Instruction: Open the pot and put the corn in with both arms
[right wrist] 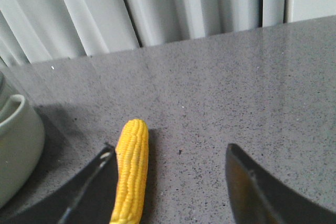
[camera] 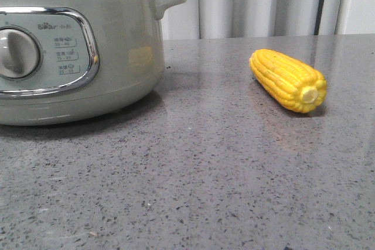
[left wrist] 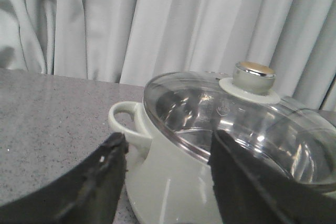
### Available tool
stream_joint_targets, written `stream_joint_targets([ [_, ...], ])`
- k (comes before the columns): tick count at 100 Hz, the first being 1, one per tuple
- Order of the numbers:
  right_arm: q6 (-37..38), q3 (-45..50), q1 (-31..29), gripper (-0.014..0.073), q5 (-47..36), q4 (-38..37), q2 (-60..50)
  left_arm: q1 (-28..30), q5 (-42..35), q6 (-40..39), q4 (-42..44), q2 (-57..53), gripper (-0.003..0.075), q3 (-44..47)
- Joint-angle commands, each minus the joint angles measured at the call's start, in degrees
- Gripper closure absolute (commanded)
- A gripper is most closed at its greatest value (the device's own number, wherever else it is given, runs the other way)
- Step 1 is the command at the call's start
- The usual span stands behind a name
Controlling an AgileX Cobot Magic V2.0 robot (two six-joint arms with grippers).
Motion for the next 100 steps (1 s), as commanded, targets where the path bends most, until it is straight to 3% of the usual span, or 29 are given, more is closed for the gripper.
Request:
stream_joint_targets([
  [1, -2.2, -4.8, -0.2, 0.0176, -1.7, -0.8, 3.9, -0.5, -3.2, 2.5, 0.5, 6.3, 0.0346, -6.3],
  [22, -2.4, -6.1, 0.9, 0.0176, -1.7, -0.8, 5.7, -4.5, -3.1, 7.7, 0.5, 18.8, 0.0318, -16.3],
  [44, -2.4, -6.1, 1.2, 0.0176, -0.9, -0.8, 5.7, -11.9, -7.8, 9.7, 0.5, 30.0, 0.0141, -22.7],
  [67, -2.4, -6.1, 1.2, 0.0176, -0.5, -0.8, 5.7, -16.9, -12.8, 9.7, 0.9, 41.8, 0.0143, -27.6],
  [100, -2.4, -6.1, 1.2, 0.0176, 1.6, -0.8, 5.7, -17.1, -17.9, 9.7, 0.9, 51.7, 0.0146, -29.4],
])
